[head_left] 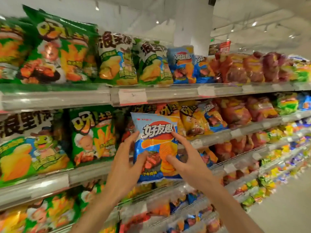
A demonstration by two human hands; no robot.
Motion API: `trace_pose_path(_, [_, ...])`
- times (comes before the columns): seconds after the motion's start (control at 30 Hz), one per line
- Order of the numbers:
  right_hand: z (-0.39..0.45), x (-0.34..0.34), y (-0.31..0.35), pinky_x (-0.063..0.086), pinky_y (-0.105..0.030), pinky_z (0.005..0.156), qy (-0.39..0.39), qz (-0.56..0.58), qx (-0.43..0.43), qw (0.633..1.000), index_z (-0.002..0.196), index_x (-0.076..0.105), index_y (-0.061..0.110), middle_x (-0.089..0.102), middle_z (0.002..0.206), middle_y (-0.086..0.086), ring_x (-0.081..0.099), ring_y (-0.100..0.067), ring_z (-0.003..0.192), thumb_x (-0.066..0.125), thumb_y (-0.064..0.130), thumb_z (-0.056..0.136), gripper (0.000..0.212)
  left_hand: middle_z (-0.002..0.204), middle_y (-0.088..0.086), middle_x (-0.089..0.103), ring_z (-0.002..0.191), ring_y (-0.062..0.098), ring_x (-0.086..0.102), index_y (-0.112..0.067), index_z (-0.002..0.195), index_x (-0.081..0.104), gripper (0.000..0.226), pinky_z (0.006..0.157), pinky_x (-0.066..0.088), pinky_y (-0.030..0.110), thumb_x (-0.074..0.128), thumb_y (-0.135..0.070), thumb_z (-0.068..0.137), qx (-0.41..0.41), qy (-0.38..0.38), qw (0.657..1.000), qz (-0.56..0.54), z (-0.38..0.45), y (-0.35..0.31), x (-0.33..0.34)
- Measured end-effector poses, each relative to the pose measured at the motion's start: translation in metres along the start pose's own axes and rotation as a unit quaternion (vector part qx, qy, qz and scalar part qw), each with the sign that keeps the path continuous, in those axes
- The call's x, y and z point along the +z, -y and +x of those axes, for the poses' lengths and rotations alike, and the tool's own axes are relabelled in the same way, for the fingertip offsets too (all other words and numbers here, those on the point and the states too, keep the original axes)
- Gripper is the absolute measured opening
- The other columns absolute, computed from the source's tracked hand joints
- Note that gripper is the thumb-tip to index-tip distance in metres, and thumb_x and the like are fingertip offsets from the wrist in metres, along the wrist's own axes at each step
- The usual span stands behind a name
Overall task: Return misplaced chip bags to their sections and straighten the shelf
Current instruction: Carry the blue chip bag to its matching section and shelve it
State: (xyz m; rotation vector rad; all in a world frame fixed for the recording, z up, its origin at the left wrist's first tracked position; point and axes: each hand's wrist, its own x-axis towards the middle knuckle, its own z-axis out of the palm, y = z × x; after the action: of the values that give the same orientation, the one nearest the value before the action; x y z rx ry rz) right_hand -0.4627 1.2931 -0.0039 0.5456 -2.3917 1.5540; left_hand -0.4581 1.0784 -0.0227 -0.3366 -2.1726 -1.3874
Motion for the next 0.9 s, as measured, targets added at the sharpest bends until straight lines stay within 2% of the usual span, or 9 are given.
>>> trace_pose_path(0.13, [0.021, -0.082, -0.047, 0.052, -0.037, 0.091, 0.025, 0.013, 0.014, 0.999, 0.138, 0.032, 0.064, 0.046, 0.131, 0.027, 0.054, -0.006, 0.111, 0.068, 0.038, 0.091, 0.065, 0.143, -0.021, 0.046, 0.128, 0.007, 0.054, -0.058, 0.138, 0.037, 0.054, 0.099, 0.053, 0.044, 0.063, -0.043, 0.094, -0.039, 0.006, 0.999, -0.007, 0.019, -0.035, 0.088])
trace_pose_path(0.27, [0.049, -0.138, -0.084, 0.048, -0.046, 0.102, 0.052, 0.03, 0.009, 0.998, 0.138, 0.034, 0.063, 0.04, 0.145, 0.027, 0.05, -0.013, 0.129, 0.067, 0.032, 0.091, 0.065, 0.129, -0.028, 0.058, 0.111, -0.001, 0.064, -0.064, 0.132, 0.035, 0.053, 0.092, 0.057, 0.031, 0.063, -0.043, 0.092, -0.088, 0.02, 0.993, -0.077, 0.043, -0.058, 0.144])
trace_pose_path(0.33, [0.06, -0.152, -0.094, 0.049, -0.036, 0.101, 0.054, 0.028, -0.009, 0.998, 0.138, 0.033, 0.063, 0.037, 0.14, 0.038, 0.048, -0.002, 0.128, 0.067, 0.03, 0.092, 0.065, 0.137, -0.024, 0.055, 0.123, 0.0, 0.057, -0.067, 0.134, 0.032, 0.06, 0.097, 0.054, 0.027, 0.066, -0.045, 0.089, -0.101, 0.016, 0.991, -0.083, 0.054, -0.062, 0.16])
trace_pose_path(0.4, [0.072, -0.163, -0.099, 0.049, -0.02, 0.095, 0.069, 0.032, -0.013, 0.997, 0.139, 0.034, 0.059, 0.041, 0.127, 0.047, 0.049, 0.014, 0.116, 0.066, 0.028, 0.093, 0.065, 0.148, -0.018, 0.048, 0.132, 0.004, 0.051, -0.07, 0.136, 0.028, 0.068, 0.103, 0.051, 0.034, 0.068, -0.05, 0.085, -0.112, 0.011, 0.99, -0.083, 0.067, -0.062, 0.172])
trace_pose_path(0.47, [0.088, -0.17, -0.104, 0.052, -0.027, 0.095, 0.088, 0.05, -0.006, 0.995, 0.14, 0.033, 0.056, 0.049, 0.126, 0.04, 0.054, 0.008, 0.114, 0.068, 0.031, 0.092, 0.064, 0.153, -0.016, 0.043, 0.137, 0.009, 0.046, -0.071, 0.137, 0.026, 0.071, 0.107, 0.048, 0.043, 0.068, -0.055, 0.082, -0.113, -0.001, 0.991, -0.07, 0.08, -0.06, 0.177])
trace_pose_path(0.57, [0.114, -0.172, -0.101, 0.05, -0.033, 0.099, 0.093, 0.086, 0.017, 0.992, 0.141, 0.038, 0.047, 0.052, 0.131, 0.026, 0.055, -0.001, 0.12, 0.067, 0.049, 0.086, 0.061, 0.147, -0.018, 0.049, 0.132, 0.009, 0.051, -0.07, 0.135, 0.031, 0.067, 0.107, 0.048, 0.044, 0.068, -0.049, 0.084, -0.111, -0.045, 0.991, -0.061, 0.093, -0.055, 0.176])
trace_pose_path(0.7, [0.176, -0.175, -0.126, 0.047, -0.036, 0.089, -0.038, -0.042, 0.04, 0.998, 0.122, 0.051, 0.03, 0.058, 0.118, 0.012, 0.057, -0.011, 0.109, 0.059, 0.056, 0.09, 0.042, 0.142, -0.017, 0.053, 0.128, 0.011, 0.056, -0.074, 0.13, 0.032, 0.064, 0.104, 0.05, 0.044, 0.067, -0.049, 0.083, -0.116, -0.075, 0.989, -0.055, 0.099, -0.046, 0.167])
trace_pose_path(0.8, [0.223, -0.174, -0.164, 0.052, -0.044, 0.083, -0.058, -0.167, 0.064, 0.982, 0.11, 0.058, 0.019, 0.066, 0.103, -0.005, 0.062, -0.031, 0.099, 0.048, 0.069, 0.075, 0.062, 0.137, -0.019, 0.057, 0.125, 0.009, 0.057, -0.075, 0.129, 0.032, 0.065, 0.1, 0.053, 0.043, 0.067, -0.054, 0.078, -0.115, -0.092, 0.987, -0.062, 0.106, -0.04, 0.162])
trace_pose_path(0.9, [0.238, -0.17, -0.176, 0.052, -0.042, 0.087, -0.017, -0.199, 0.131, 0.971, 0.116, 0.057, 0.011, 0.068, 0.104, -0.012, 0.064, -0.033, 0.099, 0.046, 0.073, 0.078, 0.074, 0.131, -0.016, 0.061, 0.119, 0.007, 0.061, -0.075, 0.127, 0.035, 0.063, 0.095, 0.057, 0.041, 0.067, -0.051, 0.078, -0.111, -0.108, 0.985, -0.072, 0.11, -0.033, 0.162])
